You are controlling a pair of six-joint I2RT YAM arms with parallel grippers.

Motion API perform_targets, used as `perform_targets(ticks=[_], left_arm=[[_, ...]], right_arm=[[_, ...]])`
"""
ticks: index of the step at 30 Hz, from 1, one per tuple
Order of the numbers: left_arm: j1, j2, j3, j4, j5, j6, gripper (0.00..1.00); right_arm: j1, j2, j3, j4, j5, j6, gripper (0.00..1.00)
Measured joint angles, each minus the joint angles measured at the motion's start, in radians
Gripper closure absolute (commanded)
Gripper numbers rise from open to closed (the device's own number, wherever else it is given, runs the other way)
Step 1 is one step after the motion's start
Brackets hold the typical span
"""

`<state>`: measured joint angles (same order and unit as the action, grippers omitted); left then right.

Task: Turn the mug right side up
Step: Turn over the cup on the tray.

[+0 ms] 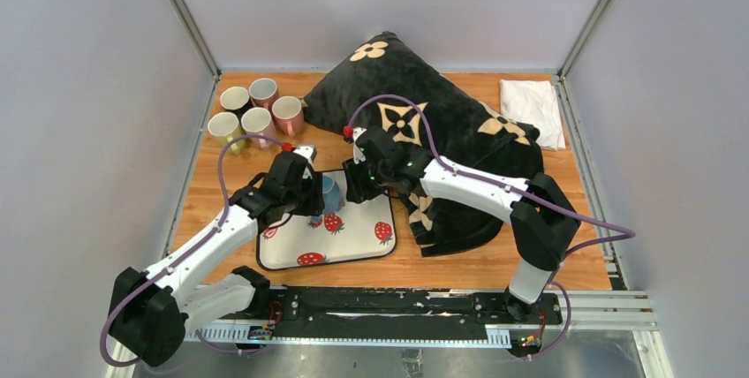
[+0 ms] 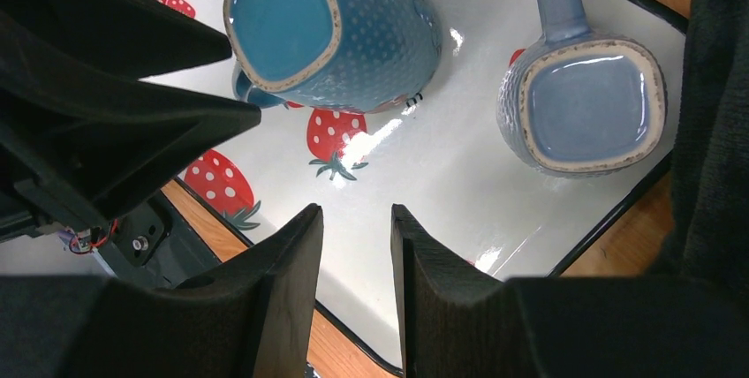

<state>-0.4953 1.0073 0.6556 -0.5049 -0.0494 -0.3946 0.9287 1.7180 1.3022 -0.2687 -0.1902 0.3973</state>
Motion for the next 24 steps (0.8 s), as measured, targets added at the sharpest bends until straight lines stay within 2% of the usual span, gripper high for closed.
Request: perform_targets(ticks=[15, 24], left_arm=[[-0.002, 0.098, 0.013, 0.042, -0.047, 0.027, 0.52], [-0.004, 0.124, 0.013, 0.073, -0.039, 0.027, 0.68]], right_arm=[[0.0, -0.015, -0.021, 0.001, 0.001, 0.0, 0.61], [0.0, -0.022, -0.03, 0.0, 0.001, 0.0, 0.61]])
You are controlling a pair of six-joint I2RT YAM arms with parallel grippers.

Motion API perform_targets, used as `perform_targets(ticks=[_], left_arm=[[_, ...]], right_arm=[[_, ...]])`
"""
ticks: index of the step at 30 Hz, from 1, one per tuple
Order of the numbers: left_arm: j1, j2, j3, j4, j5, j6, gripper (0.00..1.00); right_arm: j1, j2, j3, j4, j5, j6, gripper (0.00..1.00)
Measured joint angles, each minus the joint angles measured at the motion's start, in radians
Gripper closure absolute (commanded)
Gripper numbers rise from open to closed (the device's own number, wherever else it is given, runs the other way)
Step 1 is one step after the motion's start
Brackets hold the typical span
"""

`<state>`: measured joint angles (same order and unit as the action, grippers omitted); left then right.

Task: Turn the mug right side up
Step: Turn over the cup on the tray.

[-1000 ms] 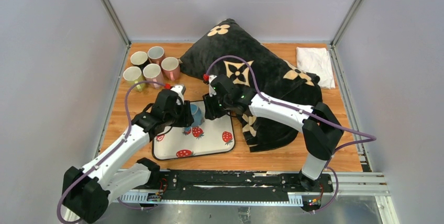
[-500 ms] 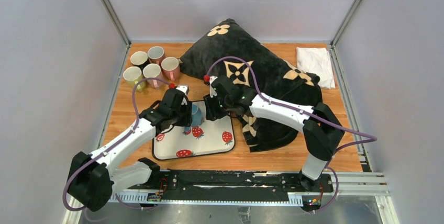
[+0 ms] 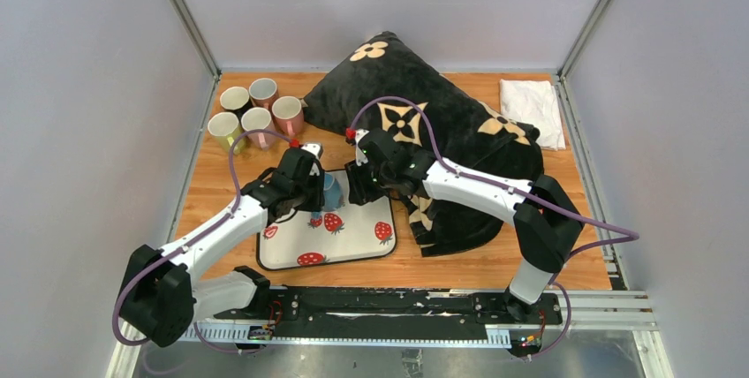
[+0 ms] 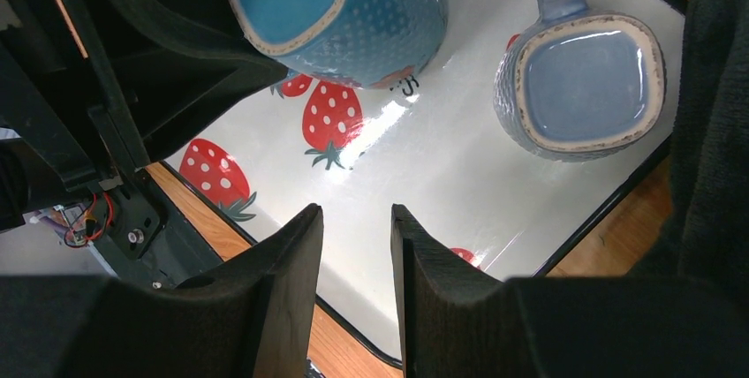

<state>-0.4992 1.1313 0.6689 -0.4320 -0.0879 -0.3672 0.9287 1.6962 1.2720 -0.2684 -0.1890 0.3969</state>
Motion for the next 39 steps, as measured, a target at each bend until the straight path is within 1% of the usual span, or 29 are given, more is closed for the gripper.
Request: perform_targets(ticks=[4, 10, 12, 17, 24, 30, 35, 37, 39], left_arm=[[-0.001, 0.001, 0.0, 0.01, 0.002, 0.002, 0.76], [-0.001, -0.007, 0.001, 0.0, -0.003, 0.007, 0.95], [-0.001, -0.021, 0.003, -0.02, -0.005, 0.008, 1.0], [-0.001, -0.092, 0.006, -0.045, -0.011, 0.008, 1.0], [-0.001, -0.222, 0.027, -0.035, 0.005, -0.016, 1.0], [-0.001, -0.303, 0.044, -0.017, 0.029, -0.069, 1.0], [-0.001, -0.343, 0.097, 0.008, 0.069, -0.114, 1.0], [-0.001, -0.358, 0.125, 0.036, 0.09, -0.134, 1.0], [-0.001, -0.373, 0.148, 0.081, 0.114, -0.159, 1.0]], right_arm=[[0.0, -0.004, -0.009, 0.0, 0.001, 0.0, 0.61], [0.0, -0.023, -0.015, 0.002, 0.006, 0.004, 0.61], [0.0, -0.031, -0.023, 0.01, 0.007, 0.01, 0.61], [0.0, -0.051, -0.056, 0.031, 0.007, 0.035, 0.61], [0.0, -0.109, -0.117, 0.087, 0.017, 0.089, 0.61], [-0.011, -0.246, -0.236, 0.219, 0.062, 0.159, 0.57], [-0.066, -0.38, -0.347, 0.36, 0.083, 0.231, 0.58], [-0.109, -0.42, -0.373, 0.405, 0.06, 0.262, 0.58], [-0.159, -0.455, -0.394, 0.466, 0.005, 0.296, 0.58]])
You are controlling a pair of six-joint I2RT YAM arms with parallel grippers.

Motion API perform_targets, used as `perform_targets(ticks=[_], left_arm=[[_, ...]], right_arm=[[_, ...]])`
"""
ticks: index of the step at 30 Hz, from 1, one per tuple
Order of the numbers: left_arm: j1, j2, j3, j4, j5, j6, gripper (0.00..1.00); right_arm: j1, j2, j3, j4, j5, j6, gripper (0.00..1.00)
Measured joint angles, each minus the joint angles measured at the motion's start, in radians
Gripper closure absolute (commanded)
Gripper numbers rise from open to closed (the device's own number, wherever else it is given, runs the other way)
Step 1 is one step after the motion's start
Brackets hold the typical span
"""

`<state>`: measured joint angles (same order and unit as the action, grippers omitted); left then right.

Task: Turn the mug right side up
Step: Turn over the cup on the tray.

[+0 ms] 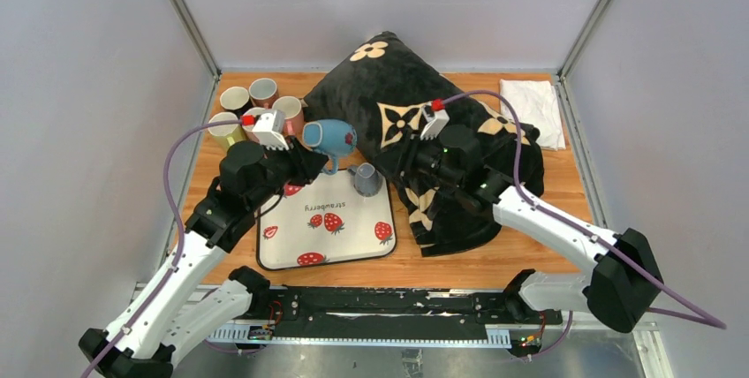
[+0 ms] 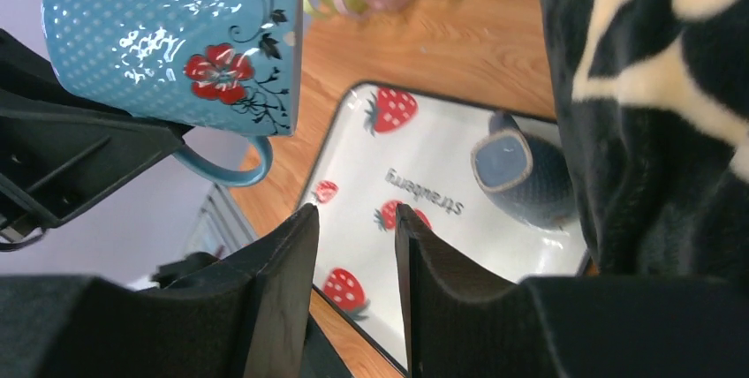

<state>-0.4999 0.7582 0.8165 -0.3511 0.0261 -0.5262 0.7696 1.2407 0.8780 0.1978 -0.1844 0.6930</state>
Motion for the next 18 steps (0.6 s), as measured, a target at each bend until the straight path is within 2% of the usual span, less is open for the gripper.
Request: perform_targets(ticks=[2, 7, 18], left_arm=[[0.0, -0.01, 0.015, 0.043, 0.021, -0.023, 1.0], [0.0, -0.01, 0.045, 0.198, 0.09, -0.099, 1.0], [0.0, 0.047, 0.128, 0.534, 0.249, -0.258, 1.0]], right_arm=[[-0.033, -0.024, -0.014, 0.052, -0.039, 0.024, 0.51], [-0.079, -0.09, -0.033, 0.184, -0.132, 0.074, 0.45], [-0.08, -0.119, 0.034, 0.414, -0.282, 0.158, 0.43]])
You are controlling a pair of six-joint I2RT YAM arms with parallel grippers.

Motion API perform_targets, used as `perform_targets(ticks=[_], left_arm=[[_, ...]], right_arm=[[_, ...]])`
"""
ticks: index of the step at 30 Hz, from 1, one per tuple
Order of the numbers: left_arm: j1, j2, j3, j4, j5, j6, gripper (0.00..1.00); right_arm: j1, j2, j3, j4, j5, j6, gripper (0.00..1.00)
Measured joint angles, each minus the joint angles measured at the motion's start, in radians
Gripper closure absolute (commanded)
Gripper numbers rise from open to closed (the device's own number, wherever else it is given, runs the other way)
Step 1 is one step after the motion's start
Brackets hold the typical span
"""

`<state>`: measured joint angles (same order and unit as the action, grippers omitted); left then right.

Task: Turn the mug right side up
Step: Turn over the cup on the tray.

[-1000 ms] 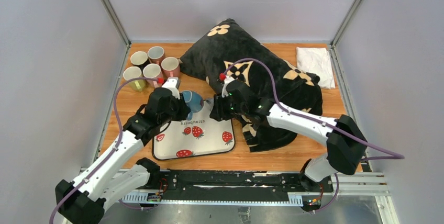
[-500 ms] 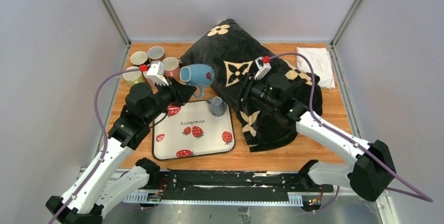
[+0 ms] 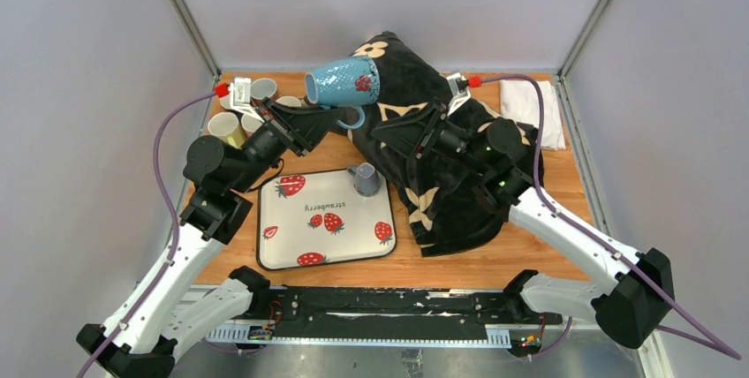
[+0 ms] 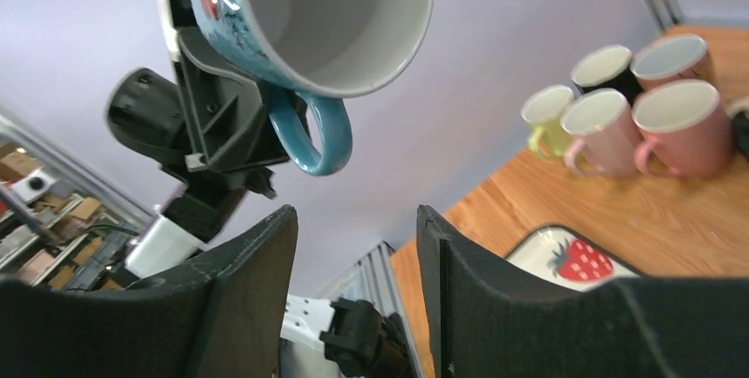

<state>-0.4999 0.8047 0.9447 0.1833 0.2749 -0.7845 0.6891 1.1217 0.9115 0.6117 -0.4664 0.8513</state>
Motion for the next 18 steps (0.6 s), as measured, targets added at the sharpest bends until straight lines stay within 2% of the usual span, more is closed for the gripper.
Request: perform_targets(ticks=[8, 18], left_arm=[[0.0, 0.005, 0.002, 0.169, 0.083, -0.09, 1.0], [0.0, 0.005, -0.001, 0.241, 0.113, -0.123, 1.0]], right_arm=[[0.0, 0.079, 0.073, 0.188, -0.073, 0.119, 0.43], [-0.001, 0.15, 0.132, 0.329, -0.117, 0.206, 0.5]])
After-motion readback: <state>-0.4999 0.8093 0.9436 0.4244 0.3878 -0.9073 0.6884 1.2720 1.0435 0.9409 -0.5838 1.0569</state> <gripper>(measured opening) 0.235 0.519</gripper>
